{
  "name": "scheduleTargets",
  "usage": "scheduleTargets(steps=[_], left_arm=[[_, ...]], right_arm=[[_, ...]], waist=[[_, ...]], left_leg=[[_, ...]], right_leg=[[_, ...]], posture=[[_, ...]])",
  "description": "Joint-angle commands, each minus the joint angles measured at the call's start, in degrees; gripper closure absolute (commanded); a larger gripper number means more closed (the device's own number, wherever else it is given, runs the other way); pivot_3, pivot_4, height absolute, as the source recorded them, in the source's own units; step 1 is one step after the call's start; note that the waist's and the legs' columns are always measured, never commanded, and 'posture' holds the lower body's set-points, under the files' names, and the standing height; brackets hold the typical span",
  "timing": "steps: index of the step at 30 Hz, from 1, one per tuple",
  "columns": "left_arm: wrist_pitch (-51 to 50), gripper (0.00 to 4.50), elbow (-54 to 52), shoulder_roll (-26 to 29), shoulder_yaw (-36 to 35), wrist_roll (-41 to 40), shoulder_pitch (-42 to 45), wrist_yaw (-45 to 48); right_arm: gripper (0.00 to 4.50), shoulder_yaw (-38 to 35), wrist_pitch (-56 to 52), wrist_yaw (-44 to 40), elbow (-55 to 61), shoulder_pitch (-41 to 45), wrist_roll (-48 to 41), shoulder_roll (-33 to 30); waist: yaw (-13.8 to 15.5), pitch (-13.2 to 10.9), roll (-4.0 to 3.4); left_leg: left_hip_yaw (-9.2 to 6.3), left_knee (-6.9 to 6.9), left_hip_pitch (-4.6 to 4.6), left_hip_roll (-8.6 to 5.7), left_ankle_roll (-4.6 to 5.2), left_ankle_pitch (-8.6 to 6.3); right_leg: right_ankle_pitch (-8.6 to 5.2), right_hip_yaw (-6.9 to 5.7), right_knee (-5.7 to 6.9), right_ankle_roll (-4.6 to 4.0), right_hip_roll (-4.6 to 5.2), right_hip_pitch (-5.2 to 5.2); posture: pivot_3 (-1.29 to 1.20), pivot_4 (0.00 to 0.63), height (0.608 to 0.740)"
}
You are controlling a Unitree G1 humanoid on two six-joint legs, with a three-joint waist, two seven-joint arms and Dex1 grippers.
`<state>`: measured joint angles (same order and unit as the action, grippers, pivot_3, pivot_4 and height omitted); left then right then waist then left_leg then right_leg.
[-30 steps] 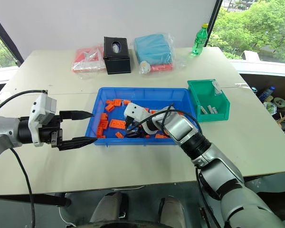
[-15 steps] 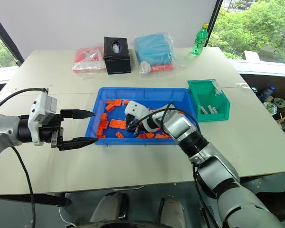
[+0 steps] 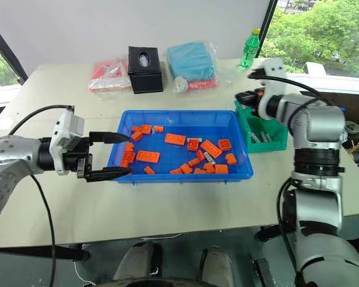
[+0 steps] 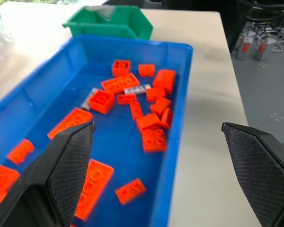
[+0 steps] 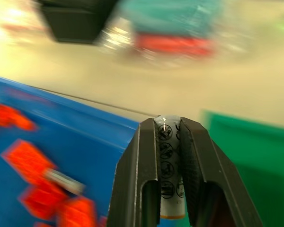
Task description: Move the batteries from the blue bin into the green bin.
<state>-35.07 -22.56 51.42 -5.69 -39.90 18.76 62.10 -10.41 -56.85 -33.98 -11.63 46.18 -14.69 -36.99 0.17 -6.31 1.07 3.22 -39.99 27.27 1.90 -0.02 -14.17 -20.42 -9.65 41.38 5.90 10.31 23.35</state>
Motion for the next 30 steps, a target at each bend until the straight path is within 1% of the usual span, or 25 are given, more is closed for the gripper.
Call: scheduleTargets(steps=[1,2,3,5,8,12,15,17,20,22,26,30], left_arm=[[1.4,0.0,0.35,-0.56,0.06,0.65,1.93,0.36],[1.48,0.0,0.57,-0.69,0.18,0.75,2.18,0.45],[1.54,0.0,0.71,-0.78,0.24,0.84,2.31,0.54],[1.58,0.0,0.91,-0.9,0.3,1.0,2.49,0.71],[1.34,0.0,0.48,-0.93,0.06,0.88,2.29,0.65],[0.83,0.0,-0.21,-0.88,-0.36,0.55,1.92,0.23],[0.57,0.0,-0.78,-0.82,-0.67,0.34,1.39,-0.16],[0.23,0.0,-1.38,-0.74,-0.96,0.09,1.1,-0.59],[-0.59,0.0,-2.39,-0.65,-1.42,-0.48,1.03,-1.45],[-1.15,0.0,-3.16,-0.51,-1.93,-0.93,0.86,-2.0],[-1.84,0.0,-4.31,-0.31,-3.06,-1.49,0.15,-3.02],[-2.58,0.0,-6.17,-0.26,-4.54,-2.17,-1.52,-4.57]], right_arm=[[3.94,0.87,4.16,0.94,-2.11,-1.41,1.57,-0.9],[3.41,1.08,5.32,1.67,-3.46,-1.67,2.26,-0.8],[3.05,1.51,6.78,2.21,-4.64,-1.85,2.99,-0.83],[2.06,2.13,9.77,3.34,-6.85,-1.3,4.15,-0.6],[0.54,2.91,13.0,2.23,-5.91,0.46,3.22,0.75],[0.54,5.41,12.66,-2.38,0.57,1.2,-0.39,4.29],[0.54,10.96,12.69,-7.06,6.01,0.35,-1.65,7.24],[0.54,16.17,16.17,-9.23,5.3,0.86,0.85,8.81],[0.54,22.34,23.88,-13.74,-1.17,3.26,5.41,8.59],[0.54,24.88,29.08,-16.46,-7.61,6.0,7.95,8.06],[0.54,27.94,40.52,-19.81,-20.28,10.95,13.11,7.64],[0.54,29.82,50.28,-22.12,-32.97,15.05,17.9,8.1]], waist=[[-0.34,0.01,0.02],[-0.54,0.0,0.02],[-0.72,0.0,0.0],[-0.8,-0.03,-0.04],[-0.86,-0.03,-0.04],[-1.16,-0.02,-0.02],[-0.96,-0.04,-0.06],[-0.94,-0.04,-0.05],[-0.41,-0.05,-0.04],[-0.14,-0.05,-0.04],[0.04,-0.04,-0.02],[-0.67,-0.03,0.0]], left_leg=[[0.01,-0.01,0.0,0.0,0.0,0.0],[0.0,-0.03,0.0,0.01,0.0,0.0],[-0.02,-0.04,0.01,0.02,0.01,0.01],[-0.03,-0.06,0.01,0.02,0.01,0.01],[-0.03,-0.04,0.02,0.01,0.01,0.01],[-0.05,-0.03,0.02,0.05,0.01,0.01],[-0.1,-0.03,0.02,0.06,0.01,0.01],[-0.1,-0.03,0.02,0.05,0.02,0.0],[-0.13,-0.1,0.06,-0.01,0.02,0.0],[-0.11,-0.13,0.08,-0.07,0.02,0.0],[-0.07,-0.14,0.08,-0.06,0.01,0.01],[-0.06,-0.13,0.07,-0.05,0.0,0.02]], right_leg=[[0.0,0.0,0.0,0.0,0.0,0.0],[0.0,0.0,0.01,0.0,0.01,0.0],[0.0,0.0,0.01,0.0,0.01,0.0],[0.0,0.01,0.01,-0.01,0.03,-0.02],[0.0,0.0,0.0,0.0,0.03,-0.01],[0.0,0.01,0.01,0.0,0.01,0.0],[0.0,0.0,0.03,0.01,-0.01,0.01],[0.0,0.0,0.03,0.0,-0.01,0.01],[-0.01,0.0,0.03,-0.01,-0.01,0.02],[-0.02,0.04,0.02,-0.03,0.01,0.02],[-0.01,0.08,0.03,-0.02,-0.01,0.05],[0.0,0.08,0.16,0.0,0.0,0.07]], posture=[[0.0,0.15,0.63],[0.0,0.15,0.63],[0.0,0.15,0.63],[0.0,0.15,0.63],[0.0,0.15,0.63],[0.0,0.15,0.63],[0.0,0.15,0.63],[0.0,0.15,0.63],[0.0,0.15,0.63],[0.0,0.15,0.63],[0.0,0.15,0.63],[0.0,0.15,0.63]])
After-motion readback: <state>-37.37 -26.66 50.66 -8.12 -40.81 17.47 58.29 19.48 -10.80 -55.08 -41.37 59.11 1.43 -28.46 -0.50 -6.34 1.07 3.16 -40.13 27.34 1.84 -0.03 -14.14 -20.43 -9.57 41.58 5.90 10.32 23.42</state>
